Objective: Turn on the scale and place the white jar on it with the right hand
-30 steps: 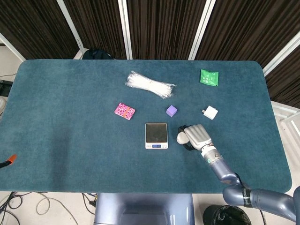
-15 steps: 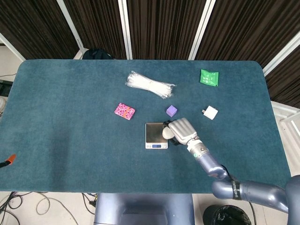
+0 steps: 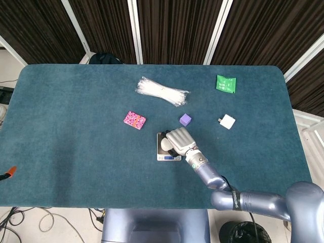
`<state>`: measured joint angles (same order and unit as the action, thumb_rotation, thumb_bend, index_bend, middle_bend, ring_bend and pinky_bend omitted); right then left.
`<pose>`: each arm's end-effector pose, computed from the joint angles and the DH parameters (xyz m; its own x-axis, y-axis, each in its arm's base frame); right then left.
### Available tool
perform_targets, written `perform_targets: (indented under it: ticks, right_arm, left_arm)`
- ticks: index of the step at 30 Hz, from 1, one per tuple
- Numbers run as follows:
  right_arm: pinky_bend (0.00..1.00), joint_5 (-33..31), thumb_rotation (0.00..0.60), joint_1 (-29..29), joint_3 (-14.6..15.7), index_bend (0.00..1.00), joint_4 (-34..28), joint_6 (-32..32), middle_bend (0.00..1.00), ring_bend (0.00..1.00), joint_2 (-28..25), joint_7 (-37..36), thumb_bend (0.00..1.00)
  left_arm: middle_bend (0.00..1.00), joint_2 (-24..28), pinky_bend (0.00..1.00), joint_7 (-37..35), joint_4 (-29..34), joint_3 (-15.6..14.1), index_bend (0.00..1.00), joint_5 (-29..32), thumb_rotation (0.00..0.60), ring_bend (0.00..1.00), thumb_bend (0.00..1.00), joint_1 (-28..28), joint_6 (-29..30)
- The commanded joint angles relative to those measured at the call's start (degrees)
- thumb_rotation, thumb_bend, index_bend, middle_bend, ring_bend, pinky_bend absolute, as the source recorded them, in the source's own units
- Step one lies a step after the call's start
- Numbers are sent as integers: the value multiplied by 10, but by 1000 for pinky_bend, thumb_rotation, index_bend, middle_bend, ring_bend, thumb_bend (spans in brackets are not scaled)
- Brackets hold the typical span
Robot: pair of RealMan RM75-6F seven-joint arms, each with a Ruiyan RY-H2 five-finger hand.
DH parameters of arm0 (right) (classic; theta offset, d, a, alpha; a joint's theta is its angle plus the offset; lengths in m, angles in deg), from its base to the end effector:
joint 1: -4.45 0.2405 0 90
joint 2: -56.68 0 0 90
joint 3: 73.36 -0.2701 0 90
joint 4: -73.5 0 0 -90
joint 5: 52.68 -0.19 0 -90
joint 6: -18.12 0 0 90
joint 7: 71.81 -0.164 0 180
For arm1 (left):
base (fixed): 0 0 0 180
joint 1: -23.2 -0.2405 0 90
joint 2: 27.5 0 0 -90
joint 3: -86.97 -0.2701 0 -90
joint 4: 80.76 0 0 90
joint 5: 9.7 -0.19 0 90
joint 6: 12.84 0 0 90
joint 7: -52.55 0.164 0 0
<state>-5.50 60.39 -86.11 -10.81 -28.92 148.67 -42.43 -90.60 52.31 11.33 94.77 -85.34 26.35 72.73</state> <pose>-0.0836 -0.3922 -0.0381 0.5002 -0.3476 0.7931 -0.8310 -0.4502 0.3267 -0.3415 0.2037 0.2166 0.3936 -0.0838 0.9154 0.9080 0.1911 -0.3729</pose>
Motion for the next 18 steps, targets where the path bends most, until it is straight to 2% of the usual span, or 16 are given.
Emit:
perform_targets:
  ticks: [1,13,18]
  right_arm:
    - [119,-7,600,6,0,396,9,-1,412,472,6,3,408]
    - [120,-11,600,8,14,397,23,1,412,472,3,-6,409]
    - [120,-3,600,9,15,391,28,1,407,436,7,-16,408]
  left_arm:
    - [0,0,0,-1,-1,0,0,1,600,0,118,0,-1]
    - [0,0,0,1,0,0,0,2,600,0,119,1,-2]
    - [0,-1,0,5,2,0,0,3,600,0,118,1,-2]
